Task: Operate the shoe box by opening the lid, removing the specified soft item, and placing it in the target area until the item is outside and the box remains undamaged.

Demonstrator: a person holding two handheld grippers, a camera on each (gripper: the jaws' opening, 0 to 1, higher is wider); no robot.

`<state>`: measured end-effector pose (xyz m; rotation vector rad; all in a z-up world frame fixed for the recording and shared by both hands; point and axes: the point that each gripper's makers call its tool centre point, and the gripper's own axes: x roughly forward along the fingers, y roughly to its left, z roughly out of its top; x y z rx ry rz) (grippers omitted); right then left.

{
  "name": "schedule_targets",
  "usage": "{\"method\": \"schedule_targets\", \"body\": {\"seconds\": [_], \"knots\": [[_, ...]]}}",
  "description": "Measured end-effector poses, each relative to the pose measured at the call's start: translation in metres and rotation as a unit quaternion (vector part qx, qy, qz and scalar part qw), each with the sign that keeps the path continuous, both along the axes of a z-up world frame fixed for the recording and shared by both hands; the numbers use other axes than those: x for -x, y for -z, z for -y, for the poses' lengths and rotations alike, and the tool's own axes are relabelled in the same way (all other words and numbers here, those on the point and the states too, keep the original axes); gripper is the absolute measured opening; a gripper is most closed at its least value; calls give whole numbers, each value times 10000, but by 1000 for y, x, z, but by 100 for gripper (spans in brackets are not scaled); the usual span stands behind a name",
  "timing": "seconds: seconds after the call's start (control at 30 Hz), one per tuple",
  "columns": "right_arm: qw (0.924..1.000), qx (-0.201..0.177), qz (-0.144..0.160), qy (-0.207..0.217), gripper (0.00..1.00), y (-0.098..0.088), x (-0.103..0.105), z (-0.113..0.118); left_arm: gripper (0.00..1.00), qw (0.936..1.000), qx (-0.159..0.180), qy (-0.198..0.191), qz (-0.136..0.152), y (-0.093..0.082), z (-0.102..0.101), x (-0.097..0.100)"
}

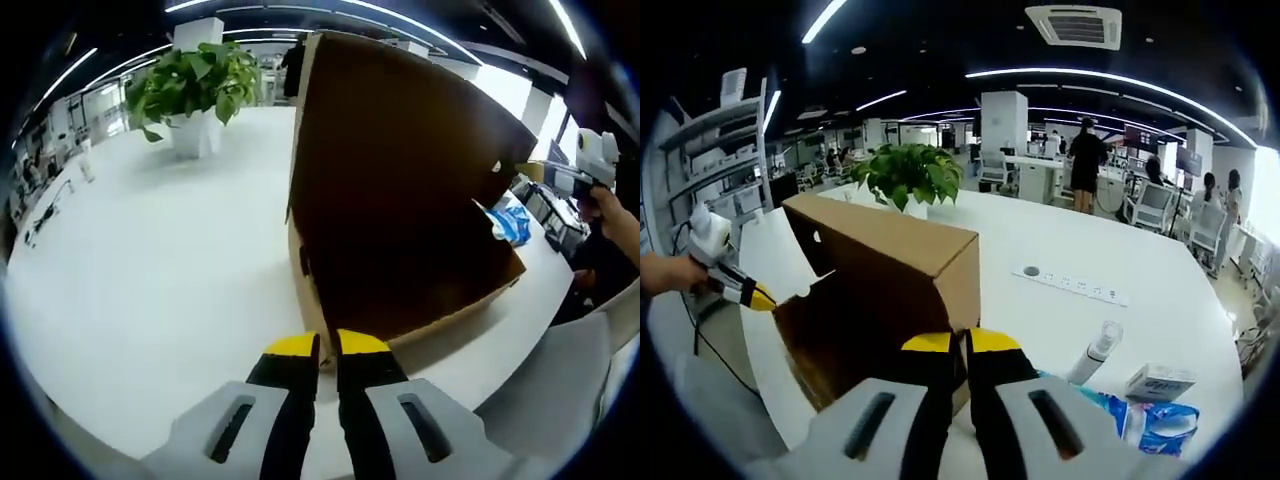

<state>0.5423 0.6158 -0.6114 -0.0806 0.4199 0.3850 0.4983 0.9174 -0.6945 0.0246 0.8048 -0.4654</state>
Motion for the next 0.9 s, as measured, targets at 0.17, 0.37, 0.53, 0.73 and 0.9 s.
{"method": "schedule_targets", "body": {"seconds": [0.17, 0.37, 0.53, 0.73, 0.9], "knots": [[10000, -4, -8, -22, 2, 3, 6, -1, 6, 9996, -53, 58, 257, -17, 0, -8], [10000, 32, 3, -91, 3, 7, 14, -3, 8, 9973, -78, 86, 730, -45, -1, -22], [9999, 53, -2, -159, 3, 11, 21, -5, 10, 9946, -125, 136, 1018, -64, -1, -29], [9997, 61, 10, -217, 4, 15, 29, -6, 12, 9923, -149, 173, 1220, -74, -1, -34], [9995, 84, 23, -287, 4, 19, 36, -8, 13, 9895, -172, 314, 1399, -78, 3, -34]]}}
